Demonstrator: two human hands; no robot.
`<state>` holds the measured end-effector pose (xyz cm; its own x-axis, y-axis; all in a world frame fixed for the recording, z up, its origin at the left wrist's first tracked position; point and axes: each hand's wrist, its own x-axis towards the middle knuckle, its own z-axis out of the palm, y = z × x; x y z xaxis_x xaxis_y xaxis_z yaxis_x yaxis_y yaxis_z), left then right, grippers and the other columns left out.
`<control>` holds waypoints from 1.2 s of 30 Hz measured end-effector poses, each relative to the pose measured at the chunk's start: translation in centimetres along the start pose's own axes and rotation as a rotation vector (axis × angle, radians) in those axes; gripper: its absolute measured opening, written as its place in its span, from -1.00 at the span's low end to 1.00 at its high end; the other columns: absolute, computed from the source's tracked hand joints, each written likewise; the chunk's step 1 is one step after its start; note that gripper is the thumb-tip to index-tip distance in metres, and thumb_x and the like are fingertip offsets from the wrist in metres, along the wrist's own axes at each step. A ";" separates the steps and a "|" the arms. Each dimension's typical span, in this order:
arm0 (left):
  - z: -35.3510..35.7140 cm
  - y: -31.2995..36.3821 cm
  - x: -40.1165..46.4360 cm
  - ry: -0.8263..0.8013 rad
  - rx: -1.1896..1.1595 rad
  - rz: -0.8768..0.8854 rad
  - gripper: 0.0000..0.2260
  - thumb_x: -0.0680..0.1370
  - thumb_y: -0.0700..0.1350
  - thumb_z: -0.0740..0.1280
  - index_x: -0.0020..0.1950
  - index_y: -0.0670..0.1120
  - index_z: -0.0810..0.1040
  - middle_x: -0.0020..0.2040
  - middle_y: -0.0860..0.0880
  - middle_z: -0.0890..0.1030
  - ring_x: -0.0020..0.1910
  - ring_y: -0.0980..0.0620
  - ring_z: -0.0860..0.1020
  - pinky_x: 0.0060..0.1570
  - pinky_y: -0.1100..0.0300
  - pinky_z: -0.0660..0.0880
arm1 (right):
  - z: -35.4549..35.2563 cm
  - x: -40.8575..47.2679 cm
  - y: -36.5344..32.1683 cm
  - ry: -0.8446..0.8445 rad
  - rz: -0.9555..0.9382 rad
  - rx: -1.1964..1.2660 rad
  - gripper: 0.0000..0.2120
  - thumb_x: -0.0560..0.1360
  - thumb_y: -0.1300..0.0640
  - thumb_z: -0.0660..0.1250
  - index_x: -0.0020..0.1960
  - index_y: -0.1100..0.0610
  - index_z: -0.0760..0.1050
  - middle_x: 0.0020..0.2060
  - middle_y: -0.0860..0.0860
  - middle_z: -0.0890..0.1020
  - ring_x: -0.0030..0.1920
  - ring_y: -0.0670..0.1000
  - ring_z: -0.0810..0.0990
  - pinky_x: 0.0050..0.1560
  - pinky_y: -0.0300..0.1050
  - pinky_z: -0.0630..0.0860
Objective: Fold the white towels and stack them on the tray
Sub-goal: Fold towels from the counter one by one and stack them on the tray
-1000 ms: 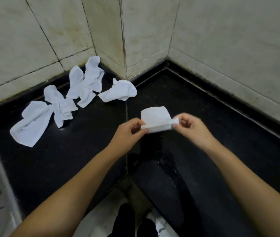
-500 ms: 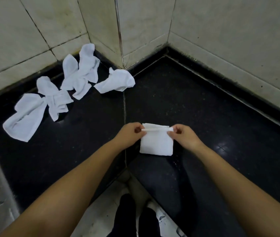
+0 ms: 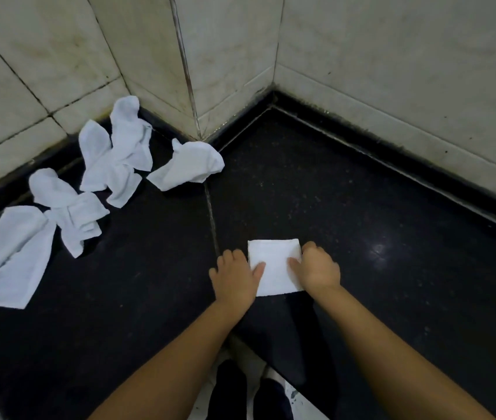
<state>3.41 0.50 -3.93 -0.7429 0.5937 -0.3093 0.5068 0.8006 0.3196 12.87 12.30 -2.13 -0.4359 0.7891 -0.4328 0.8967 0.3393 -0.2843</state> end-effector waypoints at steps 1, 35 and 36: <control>0.0 0.3 0.2 0.007 0.025 0.010 -0.60 0.58 0.15 0.16 0.26 -0.11 0.39 0.23 -0.08 0.42 0.24 -0.06 0.38 0.22 0.02 0.33 | 0.1 0.0 -0.6 0.017 0.019 -0.020 -0.67 0.55 -0.01 0.22 0.19 0.19 0.38 0.13 0.11 0.54 0.14 0.13 0.53 0.17 0.04 0.42; 13.4 27.6 -51.6 -1.173 -0.743 0.610 -0.87 0.60 -0.20 0.22 -0.02 -0.12 0.56 -0.03 -0.11 0.60 -0.03 -0.07 0.57 0.08 -0.04 0.53 | -1.3 -54.5 45.5 0.941 0.593 1.488 -0.80 0.50 0.29 0.29 0.10 0.19 0.56 -0.07 0.11 0.65 -0.09 0.09 0.61 -0.11 -0.08 0.52; 14.2 28.6 -53.7 -1.188 -0.719 0.647 -0.87 0.59 -0.19 0.23 -0.06 -0.10 0.57 -0.07 -0.10 0.60 -0.07 -0.05 0.57 0.05 -0.02 0.54 | -1.1 -56.3 47.1 0.962 0.615 1.538 -0.80 0.50 0.30 0.29 0.11 0.24 0.55 -0.11 0.13 0.65 -0.14 0.09 0.61 -0.12 -0.08 0.52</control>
<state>64.05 -7.30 9.08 0.4606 0.8139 -0.3542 0.0238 0.3876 0.9215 79.69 -15.57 9.77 0.5363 0.7648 -0.3569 -0.1789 -0.3103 -0.9337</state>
